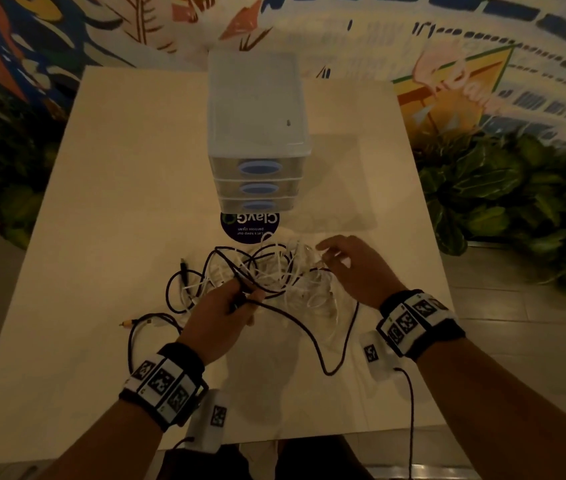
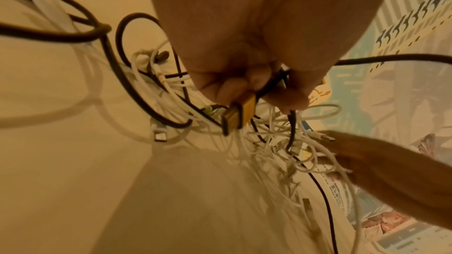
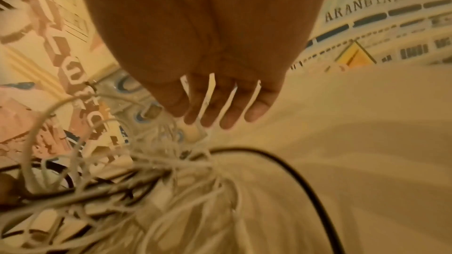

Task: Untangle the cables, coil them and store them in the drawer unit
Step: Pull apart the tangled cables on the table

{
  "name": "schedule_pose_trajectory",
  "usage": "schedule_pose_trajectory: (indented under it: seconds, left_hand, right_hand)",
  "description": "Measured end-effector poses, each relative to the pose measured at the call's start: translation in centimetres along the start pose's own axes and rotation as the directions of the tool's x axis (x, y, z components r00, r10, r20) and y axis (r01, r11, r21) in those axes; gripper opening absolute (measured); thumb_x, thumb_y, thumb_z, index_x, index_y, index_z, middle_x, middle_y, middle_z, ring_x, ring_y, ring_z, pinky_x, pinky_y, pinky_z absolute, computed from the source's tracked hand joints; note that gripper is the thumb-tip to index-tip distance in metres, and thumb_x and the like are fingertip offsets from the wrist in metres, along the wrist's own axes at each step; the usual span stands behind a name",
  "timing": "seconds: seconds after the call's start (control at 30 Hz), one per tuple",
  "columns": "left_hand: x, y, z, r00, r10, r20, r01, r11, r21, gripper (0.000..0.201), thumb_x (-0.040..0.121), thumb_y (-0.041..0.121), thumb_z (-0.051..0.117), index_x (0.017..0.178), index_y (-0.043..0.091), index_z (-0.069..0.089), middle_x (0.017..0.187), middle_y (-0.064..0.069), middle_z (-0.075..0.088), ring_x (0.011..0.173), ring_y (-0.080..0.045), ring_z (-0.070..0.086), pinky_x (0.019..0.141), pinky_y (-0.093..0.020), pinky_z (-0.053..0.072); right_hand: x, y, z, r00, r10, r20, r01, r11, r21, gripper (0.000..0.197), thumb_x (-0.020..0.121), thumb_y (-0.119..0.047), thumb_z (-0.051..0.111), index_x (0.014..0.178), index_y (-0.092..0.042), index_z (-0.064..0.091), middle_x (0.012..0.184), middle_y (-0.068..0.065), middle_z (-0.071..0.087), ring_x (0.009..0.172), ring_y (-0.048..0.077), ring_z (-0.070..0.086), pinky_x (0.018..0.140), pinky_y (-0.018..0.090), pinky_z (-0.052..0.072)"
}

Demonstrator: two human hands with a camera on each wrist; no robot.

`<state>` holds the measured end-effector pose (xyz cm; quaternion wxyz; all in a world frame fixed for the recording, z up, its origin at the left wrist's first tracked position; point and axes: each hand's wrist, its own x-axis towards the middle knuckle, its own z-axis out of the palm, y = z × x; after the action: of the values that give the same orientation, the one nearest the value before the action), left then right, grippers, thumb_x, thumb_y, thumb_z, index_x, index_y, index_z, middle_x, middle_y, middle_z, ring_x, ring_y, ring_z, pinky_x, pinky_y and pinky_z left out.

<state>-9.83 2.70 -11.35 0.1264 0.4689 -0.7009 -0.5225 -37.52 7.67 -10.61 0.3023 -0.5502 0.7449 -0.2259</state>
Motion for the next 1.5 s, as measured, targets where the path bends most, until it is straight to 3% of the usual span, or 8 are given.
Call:
schedule_pose_trajectory:
  seconds: [0.1,0.23,0.4,0.53,0.77,0.97,1.37,1.5]
  left_hand:
    - [-0.2,0.2,0.1,1.000,-0.008,0.009,0.008,1.000,-0.001,0.007,0.100,0.035,0.060,0.100,0.034,0.067,0.080,0.015,0.073,0.072,-0.033,0.064,0.068,-0.046,0.053]
    - [-0.2,0.4,0.2,1.000,0.032,0.001,-0.032,0.999,0.024,0.006,0.095,0.030,0.067,0.093,0.036,0.068,0.091,0.021,0.071,0.077,-0.033,0.066,0.072,-0.043,0.054]
    - [0.3,0.4,-0.3,0.999,0.045,0.010,-0.046,0.998,0.036,0.018,0.086,0.028,0.079,0.096,0.036,0.066,0.096,0.025,0.070,0.069,-0.019,0.063,0.065,-0.031,0.053]
    - [0.0,0.7,-1.1,0.993,0.020,0.115,-0.013,0.998,-0.063,0.031,0.081,0.023,0.084,0.103,0.029,0.065,0.102,0.017,0.073,0.055,-0.011,0.051,0.059,-0.028,0.050]
    - [0.2,1.2,-1.4,0.988,-0.066,0.137,0.103,0.952,-0.288,0.017,0.100,0.025,0.057,0.105,0.013,0.067,0.100,-0.002,0.077,0.056,-0.017,0.052,0.056,-0.026,0.048]
    - [0.3,1.0,-1.6,0.995,-0.070,0.069,0.087,0.949,-0.302,0.025,0.101,0.037,0.051,0.109,0.018,0.065,0.101,-0.001,0.077,0.056,-0.022,0.054,0.060,-0.039,0.045]
    - [-0.4,2.8,-1.6,0.995,-0.085,0.058,0.103,0.862,-0.496,0.040,0.102,0.037,0.043,0.109,0.000,0.058,0.094,-0.015,0.077,0.051,-0.025,0.056,0.063,-0.046,0.041]
    - [-0.6,3.5,-1.7,0.997,-0.069,0.028,0.073,0.820,-0.568,0.045,0.099,0.040,0.041,0.103,-0.003,0.055,0.087,-0.020,0.074,0.047,-0.024,0.051,0.052,-0.033,0.044]
  right_hand:
    - [-2.3,-3.6,-1.2,0.980,-0.151,-0.132,0.148,0.988,-0.034,0.010,0.098,-0.030,0.056,0.103,-0.031,0.066,0.089,-0.012,0.062,0.079,0.006,0.058,0.075,0.028,0.049]
    - [-6.0,-8.6,-0.3,0.893,-0.154,0.424,0.138,0.988,0.067,0.043,0.094,-0.071,0.040,0.105,-0.038,0.064,0.095,-0.015,0.068,0.086,0.001,0.063,0.080,0.026,0.052]
    - [-7.0,-7.4,1.0,0.809,-0.207,0.550,0.149,0.978,0.149,0.020,0.102,-0.046,0.054,0.107,-0.032,0.067,0.088,-0.009,0.073,0.081,0.005,0.068,0.083,0.031,0.056]
    - [-6.3,-4.6,-1.0,0.869,-0.127,0.478,0.149,0.989,-0.009,0.025,0.106,-0.042,0.045,0.116,-0.039,0.068,0.088,-0.013,0.070,0.081,-0.001,0.063,0.076,0.015,0.045]
    - [-4.3,0.0,-5.3,0.916,-0.023,0.400,0.136,0.957,-0.257,0.024,0.105,-0.038,0.049,0.115,-0.045,0.070,0.099,-0.005,0.060,0.098,0.012,0.057,0.085,0.026,0.039]
    - [-3.3,2.2,-9.5,1.000,-0.003,0.025,-0.003,0.965,0.262,0.030,0.107,-0.029,0.045,0.091,-0.028,0.070,0.084,-0.016,0.065,0.078,0.007,0.055,0.078,0.018,0.045]
    - [1.2,6.0,-3.6,0.907,0.413,-0.079,-0.365,0.867,0.339,0.037,0.109,-0.030,0.037,0.091,-0.023,0.068,0.076,0.003,0.058,0.072,0.018,0.051,0.060,0.026,0.039]
    - [2.4,6.9,-4.0,0.875,0.482,-0.032,-0.447,0.833,0.327,0.048,0.106,-0.050,0.037,0.134,-0.019,0.061,0.126,0.009,0.066,0.109,0.023,0.060,0.086,0.033,0.049]
